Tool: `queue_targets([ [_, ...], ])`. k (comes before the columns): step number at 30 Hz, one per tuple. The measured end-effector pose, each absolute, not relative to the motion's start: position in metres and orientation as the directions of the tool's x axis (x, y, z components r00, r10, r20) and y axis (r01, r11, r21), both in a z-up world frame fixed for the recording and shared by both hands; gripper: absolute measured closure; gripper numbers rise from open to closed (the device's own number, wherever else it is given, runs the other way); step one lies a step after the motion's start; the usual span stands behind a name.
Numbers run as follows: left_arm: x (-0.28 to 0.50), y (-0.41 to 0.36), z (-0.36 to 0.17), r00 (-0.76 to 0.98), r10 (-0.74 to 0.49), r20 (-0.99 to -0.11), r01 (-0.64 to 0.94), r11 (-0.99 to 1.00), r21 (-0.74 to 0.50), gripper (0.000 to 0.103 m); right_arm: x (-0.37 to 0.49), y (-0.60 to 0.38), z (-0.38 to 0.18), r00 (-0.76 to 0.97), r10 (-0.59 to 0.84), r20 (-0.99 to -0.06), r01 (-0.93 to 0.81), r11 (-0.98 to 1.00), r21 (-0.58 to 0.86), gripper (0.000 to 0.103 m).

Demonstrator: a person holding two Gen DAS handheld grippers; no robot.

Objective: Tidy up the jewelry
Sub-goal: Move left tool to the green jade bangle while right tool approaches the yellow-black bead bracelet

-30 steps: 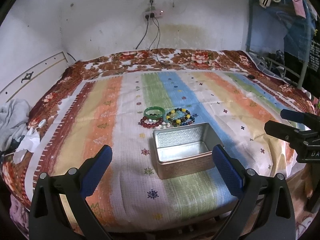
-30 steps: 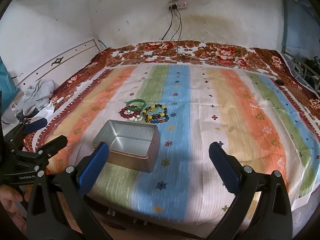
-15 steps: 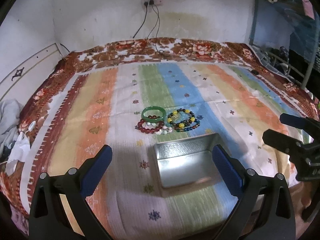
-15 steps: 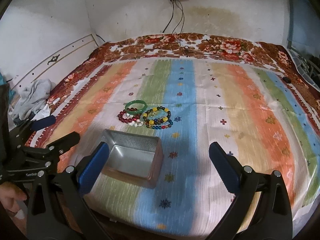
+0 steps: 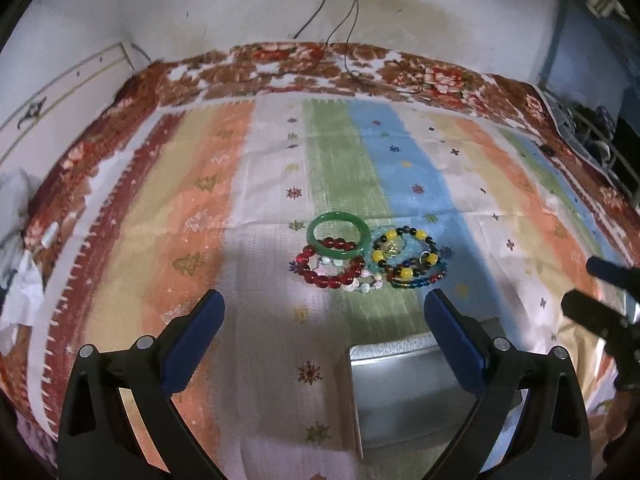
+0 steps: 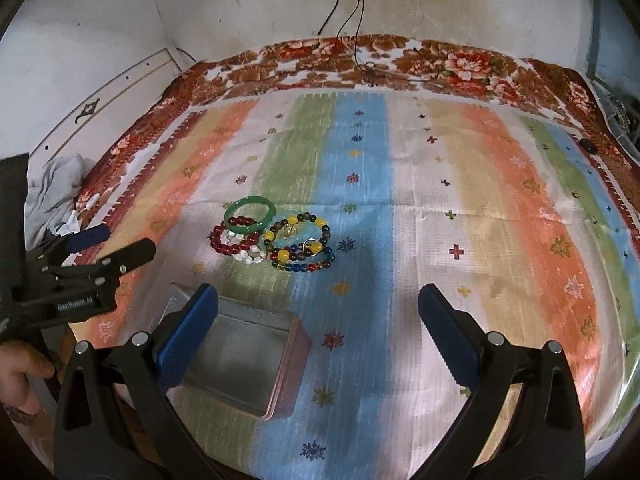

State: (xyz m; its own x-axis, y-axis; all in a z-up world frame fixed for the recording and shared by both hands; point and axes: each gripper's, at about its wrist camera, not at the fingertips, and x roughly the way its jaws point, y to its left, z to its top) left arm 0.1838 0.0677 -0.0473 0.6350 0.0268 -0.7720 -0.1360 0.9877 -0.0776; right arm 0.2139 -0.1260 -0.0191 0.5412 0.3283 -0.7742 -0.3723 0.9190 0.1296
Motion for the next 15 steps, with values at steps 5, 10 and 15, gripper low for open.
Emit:
queue_targets([
  [5, 0.200, 0.072, -0.052, 0.624, 0.029, -0.781, -0.133, 0.989, -0.069, 0.006, 0.232, -0.119, -0.027, 0.519, 0.318, -0.793, -0.379, 0.917, 0.120, 0.005],
  [10, 0.224, 0.076, -0.063, 0.595, 0.022, -0.804, -0.120, 0.991, -0.062, 0.010, 0.252, -0.115, -0.037, 0.491, 0.318, -0.811, -0.370, 0.919, 0.136, 0.005],
  [15, 0.243, 0.081, -0.077, 0.564, 0.012, -0.826, -0.110, 0.992, -0.061, 0.012, 0.273, -0.115, -0.052, 0.439, 0.331, -0.835, -0.343, 0.921, 0.185, 0.005],
])
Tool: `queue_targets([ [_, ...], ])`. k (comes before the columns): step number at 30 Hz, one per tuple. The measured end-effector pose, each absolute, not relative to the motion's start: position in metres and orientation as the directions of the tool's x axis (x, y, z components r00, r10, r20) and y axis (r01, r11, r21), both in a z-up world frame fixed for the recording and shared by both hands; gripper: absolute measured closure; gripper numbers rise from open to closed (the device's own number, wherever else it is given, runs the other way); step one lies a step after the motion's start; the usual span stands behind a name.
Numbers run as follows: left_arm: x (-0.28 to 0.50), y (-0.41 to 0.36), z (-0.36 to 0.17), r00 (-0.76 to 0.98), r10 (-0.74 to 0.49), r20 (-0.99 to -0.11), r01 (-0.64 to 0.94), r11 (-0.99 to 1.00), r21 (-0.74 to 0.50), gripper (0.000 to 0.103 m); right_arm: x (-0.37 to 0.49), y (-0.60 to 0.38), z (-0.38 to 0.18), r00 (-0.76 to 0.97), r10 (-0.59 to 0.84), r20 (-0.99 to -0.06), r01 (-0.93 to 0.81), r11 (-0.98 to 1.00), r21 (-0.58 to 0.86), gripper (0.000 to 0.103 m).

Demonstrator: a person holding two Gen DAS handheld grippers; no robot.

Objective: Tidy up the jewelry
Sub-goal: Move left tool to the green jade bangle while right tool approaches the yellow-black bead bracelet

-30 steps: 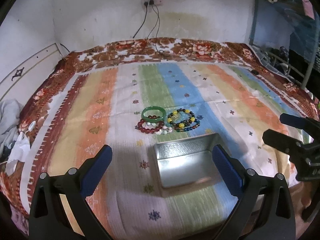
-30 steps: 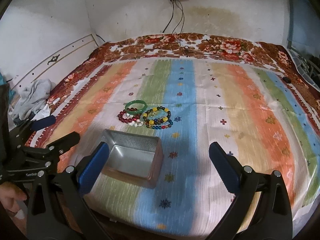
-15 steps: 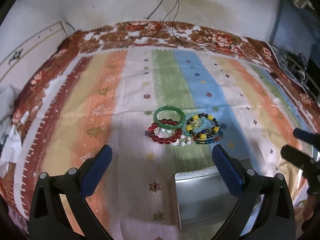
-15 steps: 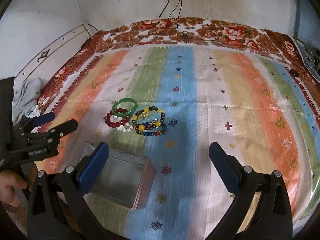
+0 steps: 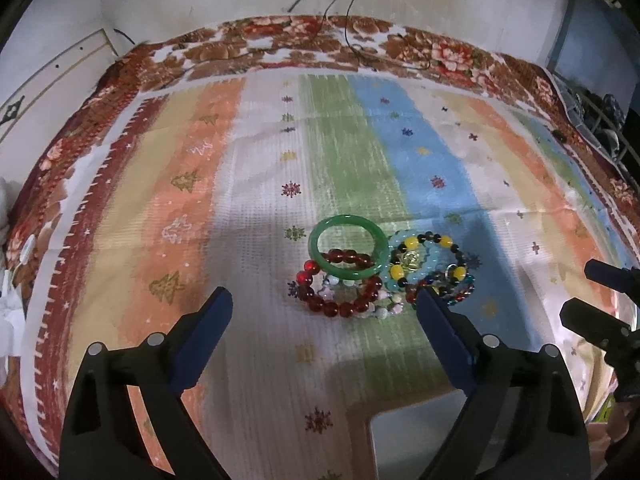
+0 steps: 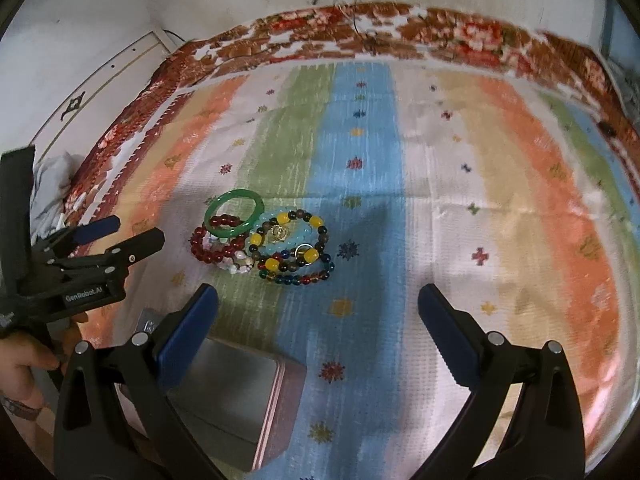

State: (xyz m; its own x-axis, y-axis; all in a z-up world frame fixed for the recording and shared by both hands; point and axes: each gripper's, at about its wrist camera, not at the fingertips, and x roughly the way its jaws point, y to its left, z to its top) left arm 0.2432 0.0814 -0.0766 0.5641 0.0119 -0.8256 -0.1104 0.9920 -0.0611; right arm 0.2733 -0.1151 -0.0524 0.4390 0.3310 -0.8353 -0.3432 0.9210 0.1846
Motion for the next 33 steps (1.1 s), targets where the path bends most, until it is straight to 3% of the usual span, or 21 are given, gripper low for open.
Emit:
queue_targets([
  [15, 0.295, 0.102, -0.114, 0.470, -0.033, -0.882, -0.122, 0.987, -0.103, 0.012, 0.326, -0.101, -0.097, 0.350, 0.273, -0.896, -0.314, 0.936, 0.162, 0.005],
  [33, 0.335, 0.109, -0.150, 0.404, -0.013, -0.915, -0.108, 0.992, -0.062, 0.016, 0.375, -0.083, -0.135, 0.305, 0.183, -0.934, -0.300, 0.950, 0.088, 0.005],
])
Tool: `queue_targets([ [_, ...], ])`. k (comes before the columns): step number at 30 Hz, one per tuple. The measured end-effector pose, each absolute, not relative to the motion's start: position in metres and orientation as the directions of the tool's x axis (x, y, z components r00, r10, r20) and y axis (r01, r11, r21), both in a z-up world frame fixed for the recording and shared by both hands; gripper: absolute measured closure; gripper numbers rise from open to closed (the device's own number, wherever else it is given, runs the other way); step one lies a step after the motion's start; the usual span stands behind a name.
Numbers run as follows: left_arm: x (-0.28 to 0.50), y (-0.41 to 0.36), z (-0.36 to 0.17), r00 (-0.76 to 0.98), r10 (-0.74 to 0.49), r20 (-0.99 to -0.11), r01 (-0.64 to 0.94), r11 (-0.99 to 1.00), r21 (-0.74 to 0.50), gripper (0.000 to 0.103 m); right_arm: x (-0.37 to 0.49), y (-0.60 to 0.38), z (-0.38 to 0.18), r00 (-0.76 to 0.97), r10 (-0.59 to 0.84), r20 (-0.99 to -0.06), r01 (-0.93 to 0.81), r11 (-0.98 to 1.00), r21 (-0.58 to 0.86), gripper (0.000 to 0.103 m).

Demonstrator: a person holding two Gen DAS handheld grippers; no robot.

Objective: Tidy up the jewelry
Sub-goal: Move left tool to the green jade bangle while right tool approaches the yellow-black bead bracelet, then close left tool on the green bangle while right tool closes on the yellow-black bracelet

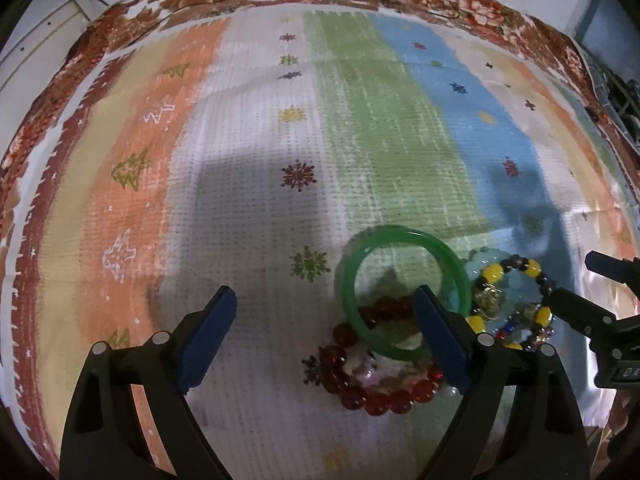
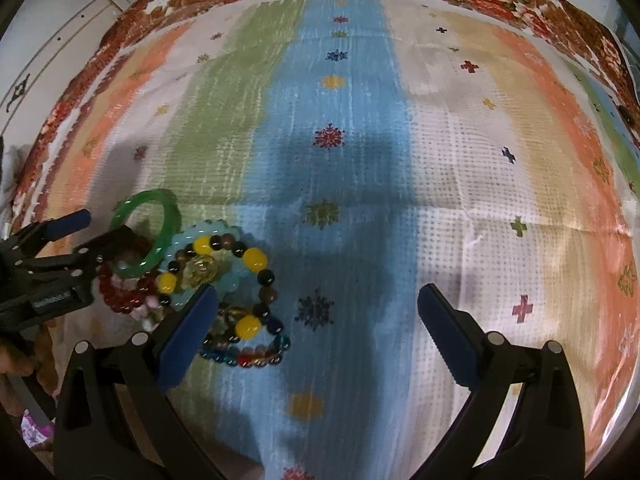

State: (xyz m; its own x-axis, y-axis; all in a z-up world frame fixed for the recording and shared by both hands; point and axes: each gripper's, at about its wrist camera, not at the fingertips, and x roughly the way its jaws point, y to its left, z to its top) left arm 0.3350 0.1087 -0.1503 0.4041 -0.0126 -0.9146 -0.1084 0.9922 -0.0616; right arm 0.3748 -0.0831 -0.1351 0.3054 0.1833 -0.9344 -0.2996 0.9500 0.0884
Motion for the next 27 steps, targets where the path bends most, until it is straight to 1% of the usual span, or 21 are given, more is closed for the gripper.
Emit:
queue_targets([
  [1, 0.336, 0.110, -0.152, 0.402, -0.014, -0.916, -0.110, 0.992, -0.063, 0.017, 0.378, -0.083, -0.138, 0.302, 0.173, -0.938, -0.295, 0.952, 0.080, 0.006],
  [2, 0.337, 0.110, -0.153, 0.400, -0.013, -0.917, -0.111, 0.992, -0.063, 0.018, 0.380, -0.083, -0.141, 0.297, 0.170, -0.940, -0.292, 0.953, 0.080, 0.010],
  [3, 0.339, 0.111, -0.154, 0.399, -0.013, -0.917, -0.109, 0.992, -0.061, 0.022, 0.382, -0.082, -0.145, 0.288, 0.170, -0.942, -0.289, 0.954, 0.083, 0.012],
  [7, 0.342, 0.110, -0.156, 0.397, -0.011, -0.918, -0.100, 0.993, -0.055, 0.024, 0.387, -0.079, -0.152, 0.292, 0.145, -0.945, -0.291, 0.955, 0.056, 0.014],
  [9, 0.344, 0.108, -0.157, 0.395, -0.001, -0.919, -0.090, 0.995, -0.040, 0.026, 0.387, -0.075, -0.152, 0.300, 0.131, -0.945, -0.300, 0.953, 0.037, 0.018],
  [11, 0.346, 0.105, -0.158, 0.395, 0.011, -0.919, -0.077, 0.997, -0.022, 0.028, 0.386, -0.072, -0.151, 0.307, 0.124, -0.944, -0.309, 0.951, 0.024, 0.026],
  [12, 0.347, 0.103, -0.160, 0.393, 0.015, -0.919, -0.068, 0.998, -0.013, 0.032, 0.386, -0.070, -0.151, 0.306, 0.124, -0.944, -0.314, 0.949, 0.023, 0.027],
  [14, 0.348, 0.100, -0.161, 0.392, 0.020, -0.920, -0.056, 0.998, -0.002, 0.037, 0.385, -0.068, -0.151, 0.300, 0.130, -0.945, -0.325, 0.945, 0.027, 0.036],
  [15, 0.348, 0.097, -0.161, 0.391, 0.019, -0.920, -0.044, 0.999, 0.002, 0.044, 0.384, -0.067, -0.151, 0.299, 0.128, -0.946, -0.330, 0.944, 0.023, 0.039],
  [16, 0.348, 0.094, -0.161, 0.390, 0.011, -0.921, -0.029, 1.000, 0.000, 0.055, 0.383, -0.066, -0.151, 0.298, 0.125, -0.946, -0.338, 0.941, 0.018, 0.048],
  [17, 0.348, 0.092, -0.161, 0.389, 0.008, -0.921, -0.020, 1.000, 0.001, 0.064, 0.382, -0.065, -0.150, 0.295, 0.125, -0.947, -0.344, 0.939, 0.017, 0.063],
  [18, 0.348, 0.088, -0.160, 0.386, -0.001, -0.922, -0.005, 1.000, -0.003, 0.080, 0.383, -0.065, -0.150, 0.286, 0.139, -0.948, -0.349, 0.937, 0.032, 0.071],
  [19, 0.348, 0.087, -0.159, 0.385, 0.005, -0.923, -0.005, 1.000, 0.003, 0.094, 0.383, -0.064, -0.150, 0.272, 0.156, -0.949, -0.351, 0.935, 0.053, 0.089],
  [21, 0.348, 0.089, -0.157, 0.387, -0.004, -0.922, -0.010, 1.000, -0.008, 0.095, 0.384, -0.065, -0.150, 0.249, 0.178, -0.952, -0.348, 0.934, 0.083, 0.092],
  [25, 0.344, 0.091, -0.152, 0.395, -0.020, -0.919, -0.013, 1.000, -0.027, 0.095, 0.382, -0.066, -0.142, 0.226, 0.228, -0.947, -0.347, 0.927, 0.140, 0.092],
  [27, 0.343, 0.091, -0.147, 0.405, -0.028, -0.914, -0.015, 0.999, -0.037, 0.095, 0.380, -0.065, -0.132, 0.238, 0.238, -0.941, -0.358, 0.923, 0.143, 0.092],
])
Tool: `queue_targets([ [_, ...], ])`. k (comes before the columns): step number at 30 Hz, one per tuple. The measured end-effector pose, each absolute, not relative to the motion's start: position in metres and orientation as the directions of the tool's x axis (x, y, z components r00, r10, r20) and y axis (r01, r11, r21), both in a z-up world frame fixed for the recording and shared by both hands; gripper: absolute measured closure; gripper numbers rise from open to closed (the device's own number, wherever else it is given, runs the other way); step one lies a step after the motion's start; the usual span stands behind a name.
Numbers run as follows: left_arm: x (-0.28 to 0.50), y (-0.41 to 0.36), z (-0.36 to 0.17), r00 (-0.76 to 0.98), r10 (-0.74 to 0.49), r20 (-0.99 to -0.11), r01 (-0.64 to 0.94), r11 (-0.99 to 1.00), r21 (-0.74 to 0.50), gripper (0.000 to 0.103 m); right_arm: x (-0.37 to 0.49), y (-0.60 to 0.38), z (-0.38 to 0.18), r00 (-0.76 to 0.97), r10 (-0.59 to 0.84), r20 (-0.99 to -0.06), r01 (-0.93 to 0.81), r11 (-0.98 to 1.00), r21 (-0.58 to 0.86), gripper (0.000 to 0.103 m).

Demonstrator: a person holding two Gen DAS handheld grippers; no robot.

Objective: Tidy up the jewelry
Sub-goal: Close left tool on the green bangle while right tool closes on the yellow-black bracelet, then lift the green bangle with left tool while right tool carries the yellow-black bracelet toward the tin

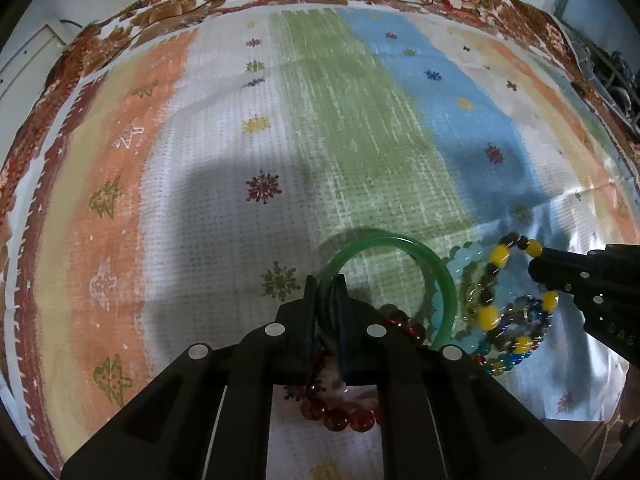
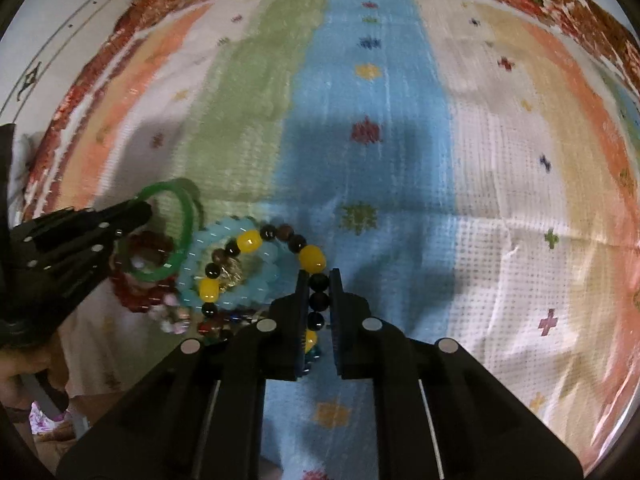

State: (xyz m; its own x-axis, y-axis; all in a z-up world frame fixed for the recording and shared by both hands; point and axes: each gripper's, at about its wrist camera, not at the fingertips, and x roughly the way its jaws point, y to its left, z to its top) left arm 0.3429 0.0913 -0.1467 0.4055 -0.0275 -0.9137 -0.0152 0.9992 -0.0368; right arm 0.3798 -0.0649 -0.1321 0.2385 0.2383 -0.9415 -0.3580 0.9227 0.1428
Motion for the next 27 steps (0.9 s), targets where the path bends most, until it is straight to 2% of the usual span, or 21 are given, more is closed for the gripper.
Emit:
queue_targets([
  [13, 0.334, 0.088, -0.115, 0.459, -0.070, -0.886, -0.006, 0.997, -0.083, 0.095, 0.368, -0.059, -0.092, 0.315, 0.250, -0.916, -0.390, 0.914, 0.115, 0.092],
  [22, 0.320, 0.090, -0.072, 0.534, -0.119, -0.837, -0.004, 0.990, -0.143, 0.095, 0.349, -0.048, -0.046, 0.392, 0.299, -0.870, -0.436, 0.893, 0.110, 0.092],
  [27, 0.313, 0.091, -0.071, 0.528, -0.113, -0.842, -0.004, 0.991, -0.136, 0.095, 0.343, -0.050, -0.038, 0.400, 0.307, -0.863, -0.430, 0.895, 0.119, 0.092],
])
